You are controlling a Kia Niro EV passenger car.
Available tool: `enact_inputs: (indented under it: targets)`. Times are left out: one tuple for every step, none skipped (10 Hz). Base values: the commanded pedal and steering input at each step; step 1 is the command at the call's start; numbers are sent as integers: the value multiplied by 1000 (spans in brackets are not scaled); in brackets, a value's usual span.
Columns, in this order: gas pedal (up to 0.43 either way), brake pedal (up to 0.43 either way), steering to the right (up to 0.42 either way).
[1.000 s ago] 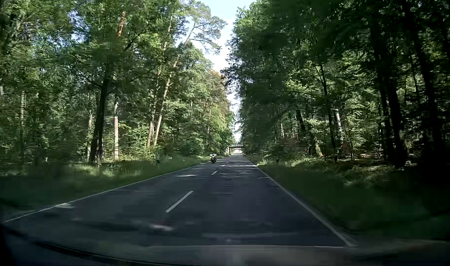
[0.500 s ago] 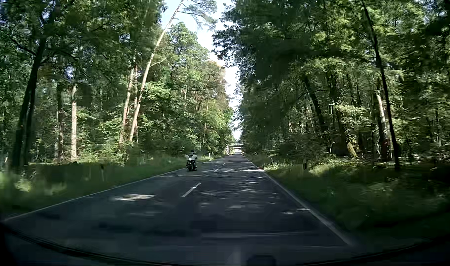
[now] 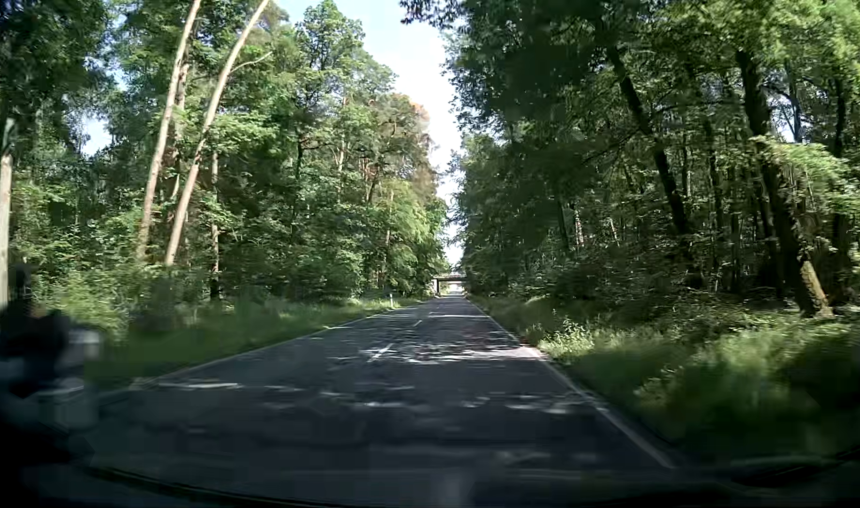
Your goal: Follow the waypoints while adhering to traffic rules and regulations
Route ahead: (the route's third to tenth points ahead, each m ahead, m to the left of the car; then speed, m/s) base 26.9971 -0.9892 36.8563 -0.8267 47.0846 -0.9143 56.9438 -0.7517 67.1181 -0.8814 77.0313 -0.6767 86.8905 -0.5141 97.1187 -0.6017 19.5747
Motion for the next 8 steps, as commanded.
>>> enact_inputs:
  targets:
    - [59,30,-1]
    - [59,30,0]
    - [59,30,-1]
    - [59,30,0]
    - [59,30,0]
    - [59,30,0]
    - [59,30,0]
    - [59,30,0]
